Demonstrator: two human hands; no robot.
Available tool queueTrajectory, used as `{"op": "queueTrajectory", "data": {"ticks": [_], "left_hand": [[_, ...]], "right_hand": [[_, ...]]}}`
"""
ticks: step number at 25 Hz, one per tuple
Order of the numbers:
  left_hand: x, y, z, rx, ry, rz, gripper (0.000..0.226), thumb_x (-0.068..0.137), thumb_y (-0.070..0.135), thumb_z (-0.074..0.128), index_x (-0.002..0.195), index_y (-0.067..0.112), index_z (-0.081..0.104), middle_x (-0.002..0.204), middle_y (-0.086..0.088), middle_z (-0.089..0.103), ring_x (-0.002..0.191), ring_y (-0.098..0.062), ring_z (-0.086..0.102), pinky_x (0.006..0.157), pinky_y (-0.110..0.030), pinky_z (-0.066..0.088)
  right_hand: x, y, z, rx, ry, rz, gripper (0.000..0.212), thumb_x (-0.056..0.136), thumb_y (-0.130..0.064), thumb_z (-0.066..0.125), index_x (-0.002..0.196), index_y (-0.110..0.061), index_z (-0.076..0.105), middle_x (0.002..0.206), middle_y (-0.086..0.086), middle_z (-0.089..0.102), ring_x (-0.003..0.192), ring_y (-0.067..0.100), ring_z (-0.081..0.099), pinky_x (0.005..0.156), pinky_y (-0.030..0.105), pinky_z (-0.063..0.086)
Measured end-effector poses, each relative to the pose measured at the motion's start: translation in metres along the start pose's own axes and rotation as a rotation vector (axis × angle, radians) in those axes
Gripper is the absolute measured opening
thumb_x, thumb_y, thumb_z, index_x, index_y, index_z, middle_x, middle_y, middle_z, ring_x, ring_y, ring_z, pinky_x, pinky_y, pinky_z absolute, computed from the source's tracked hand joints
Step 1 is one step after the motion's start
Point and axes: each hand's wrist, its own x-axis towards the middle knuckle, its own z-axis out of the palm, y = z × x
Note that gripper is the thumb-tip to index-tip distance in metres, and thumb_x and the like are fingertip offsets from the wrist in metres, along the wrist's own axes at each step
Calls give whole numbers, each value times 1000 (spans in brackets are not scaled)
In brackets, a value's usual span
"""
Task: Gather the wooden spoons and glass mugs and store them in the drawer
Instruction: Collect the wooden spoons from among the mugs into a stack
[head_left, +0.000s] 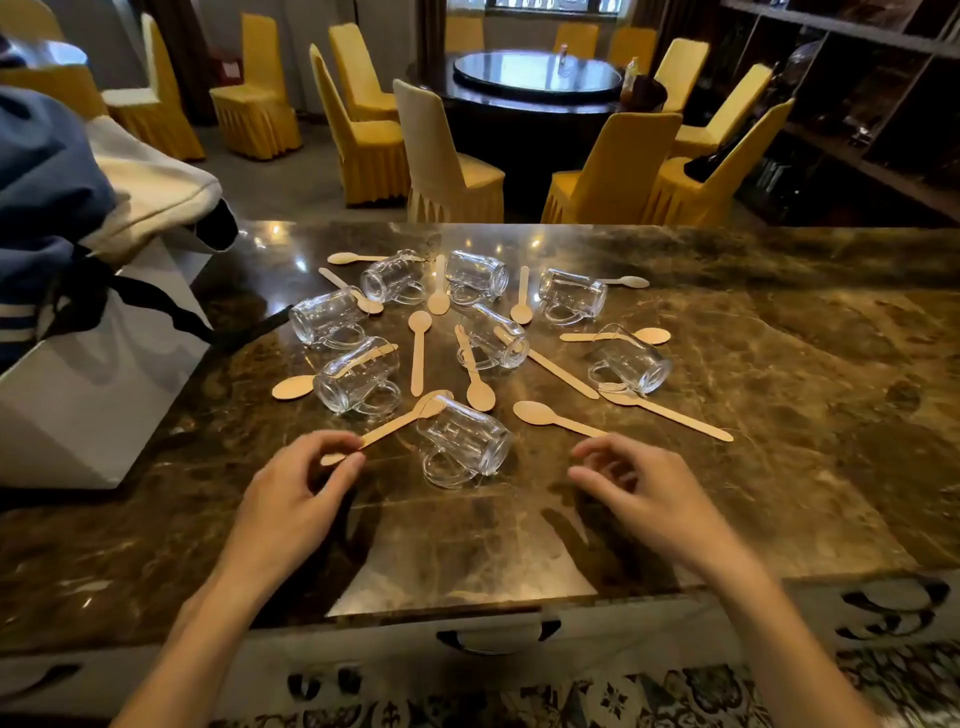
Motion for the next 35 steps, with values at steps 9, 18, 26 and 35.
{"op": "queueTrajectory", "data": {"ticks": [9,18,26,35], "left_hand": [[38,-18,38,429,187,44,30,89,35,58,116,24,65,116,-1,61,107,-20,52,90,-37,42],[41,-12,37,462,172,21,23,88,36,60,106,24,67,109,-1,65,103,-22,53,86,-41,43],[38,4,19,259,174,-70,13,86,31,64,98,30,69,92,7,69,82,-10,57,70,-32,47],[30,76,15,-2,-29,27,7,81,29,69,87,33,71,81,15,68,74,-2,60,68,-24,47]], "right_hand": [[56,34,29,-272,306,-43,26,81,-34,70,104,-24,68,102,-5,63,101,14,53,85,30,43],[63,35,36,-297,302,0,21,86,-33,63,105,-25,70,100,-4,66,97,18,52,76,29,32],[60,30,29,-217,288,-13,17,87,-27,63,102,-24,70,97,-4,64,95,16,54,83,34,41],[26,-2,-11,-154,420,-330,19,81,-23,69,99,-17,72,97,-1,66,92,18,59,83,38,41]]}}
